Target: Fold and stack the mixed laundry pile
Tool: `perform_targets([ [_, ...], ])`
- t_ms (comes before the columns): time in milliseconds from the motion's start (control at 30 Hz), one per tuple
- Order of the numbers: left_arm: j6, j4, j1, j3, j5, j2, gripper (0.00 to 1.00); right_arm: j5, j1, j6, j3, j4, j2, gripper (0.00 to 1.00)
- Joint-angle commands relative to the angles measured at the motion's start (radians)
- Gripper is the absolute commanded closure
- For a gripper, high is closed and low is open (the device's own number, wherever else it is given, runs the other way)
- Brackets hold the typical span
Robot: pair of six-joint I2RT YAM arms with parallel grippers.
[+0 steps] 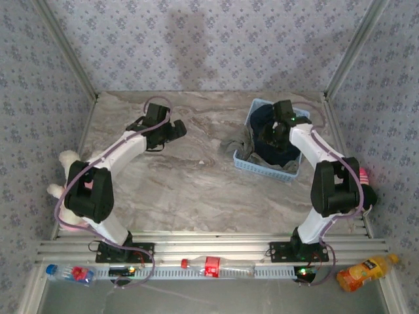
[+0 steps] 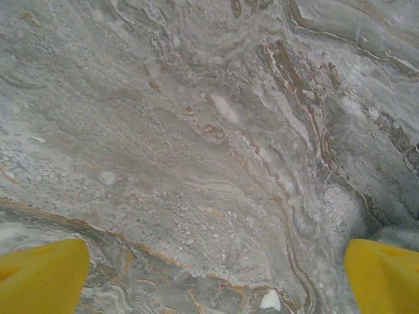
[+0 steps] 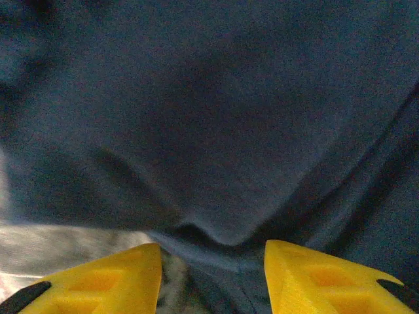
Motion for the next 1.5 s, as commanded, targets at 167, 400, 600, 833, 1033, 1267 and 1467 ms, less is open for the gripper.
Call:
perform_targets([
  [167,-0.014,-0.025,-0.008,0.044,0.021,0.034,0.0,0.0,-0.146,0.041,-0.126,-0.028,0.052,0.4],
  [400,-0.006,-0.041,-0.007,0.071,0.029,0.05,0.0,0.1,-0.328,-0.121,0.018,-0.071,0.116,0.38],
  [600,-0.006,-0.045,-0.019,0.086,0.039,0.064,0.0,0.126,-0.371,-0.217,0.182,-0.169,0.14,0.36],
  [833,-0.014,-0.05,-0.032,0.105,0.058,0.087,0.0,0.068,-0.328,-0.198,0.172,-0.103,-0.017,0.0],
  [1033,-0.007,-0.053,-0.031,0.123,0.08,0.097,0.0,0.001,-0.272,-0.16,0.143,0.061,-0.021,0.0],
  [1267,0.009,-0.072,-0.032,0.119,0.079,0.071,0.0,0.013,-0.258,-0.137,0.293,0.036,0.189,0.31],
  [1467,0.001,-0.077,-0.015,0.099,0.077,0.025,0.0,0.027,-0.252,-0.13,0.366,0.006,0.122,1.0],
])
